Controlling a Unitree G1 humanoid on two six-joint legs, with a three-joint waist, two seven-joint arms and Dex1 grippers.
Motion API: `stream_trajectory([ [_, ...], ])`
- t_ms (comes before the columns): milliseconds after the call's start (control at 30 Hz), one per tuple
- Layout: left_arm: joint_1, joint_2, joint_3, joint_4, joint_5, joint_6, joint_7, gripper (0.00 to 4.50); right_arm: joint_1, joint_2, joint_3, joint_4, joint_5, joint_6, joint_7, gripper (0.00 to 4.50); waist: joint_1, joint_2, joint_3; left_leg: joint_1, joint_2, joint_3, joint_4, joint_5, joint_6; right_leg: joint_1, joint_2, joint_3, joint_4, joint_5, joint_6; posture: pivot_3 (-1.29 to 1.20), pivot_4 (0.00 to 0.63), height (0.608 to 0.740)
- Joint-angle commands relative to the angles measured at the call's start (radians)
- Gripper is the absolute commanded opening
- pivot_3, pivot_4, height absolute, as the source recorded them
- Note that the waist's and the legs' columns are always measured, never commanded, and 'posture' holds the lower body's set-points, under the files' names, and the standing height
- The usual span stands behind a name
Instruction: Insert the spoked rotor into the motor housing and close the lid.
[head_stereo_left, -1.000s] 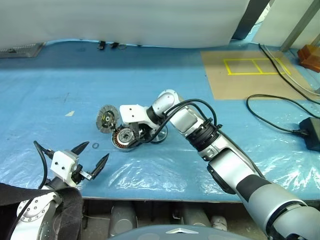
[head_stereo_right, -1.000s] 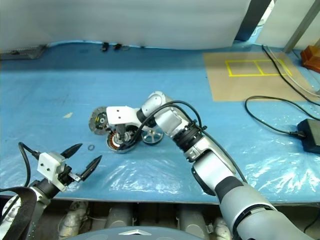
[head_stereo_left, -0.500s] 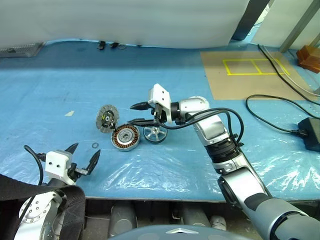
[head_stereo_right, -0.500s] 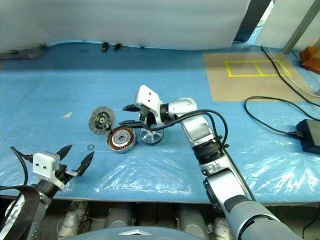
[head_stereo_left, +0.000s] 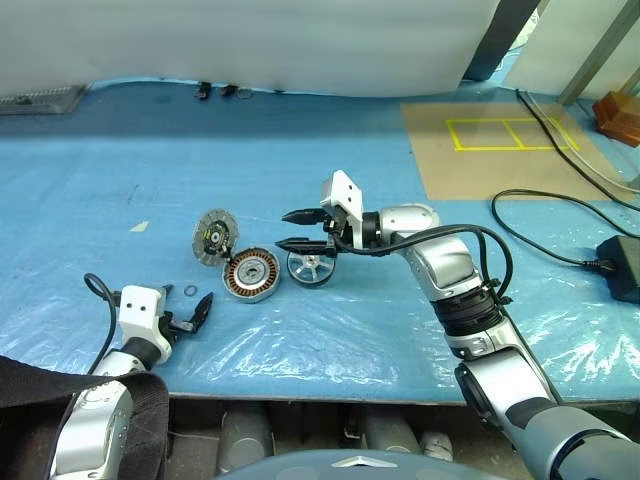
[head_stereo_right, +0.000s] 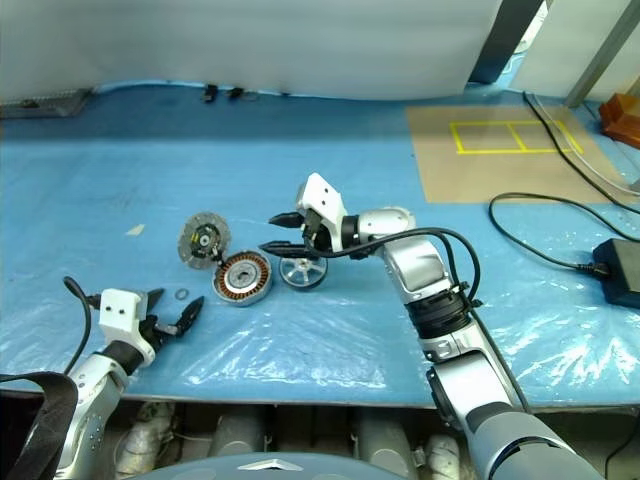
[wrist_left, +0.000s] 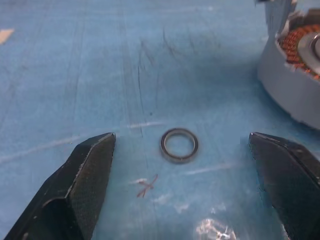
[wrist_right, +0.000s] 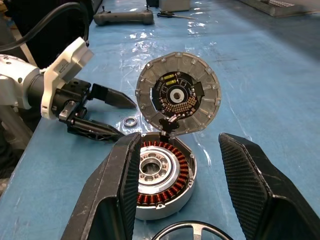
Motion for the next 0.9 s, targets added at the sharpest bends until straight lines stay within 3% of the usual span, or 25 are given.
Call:
stream_trajectory([
  [33,-0.010,0.009,-0.002,0.011,0.020,0.028,0.021,4.50,-0.007,-0.003,0.006,-0.044,0.024,-0.019,-0.007,2.50,0.001,0.000,0.000,0.000,0.000,0.000,0.000,0.000,0.000,0.000,0.000,0.000,0.000,0.000,0.000,0.00,0.150,0.740],
  [100,-0.013,0.002,0.001,0.013,0.019,0.040,0.030,4.50,-0.011,-0.009,0.009,-0.035,0.020,-0.028,-0.009,2.50,0.000,0.000,0.000,0.000,0.000,0.000,0.001,0.000,0.000,0.000,-0.001,0.000,0.000,0.000,0.000,0.00,0.150,0.740],
  [200,-0.014,-0.005,0.005,0.017,0.019,0.046,0.043,3.94,-0.013,-0.016,0.012,-0.025,0.016,-0.043,-0.009,2.46,0.000,0.000,0.000,0.000,0.000,0.000,0.001,0.000,0.000,0.000,-0.001,0.000,0.000,0.000,0.000,0.00,0.150,0.740],
  [300,-0.011,-0.009,0.009,0.014,0.009,0.051,0.046,2.95,-0.014,-0.019,0.015,-0.022,0.019,-0.047,-0.011,2.46,0.000,0.000,0.000,0.000,0.000,0.000,0.001,0.000,0.000,0.000,-0.001,0.000,0.000,0.000,0.000,0.00,0.150,0.740],
  [900,0.022,0.005,0.011,0.027,0.002,0.085,0.039,2.95,-0.021,-0.034,0.026,0.016,0.008,-0.088,-0.028,2.46,-0.002,0.001,0.000,0.000,0.000,0.000,0.000,0.000,0.000,0.000,-0.001,0.000,0.000,0.000,0.000,0.00,0.150,0.740],
])
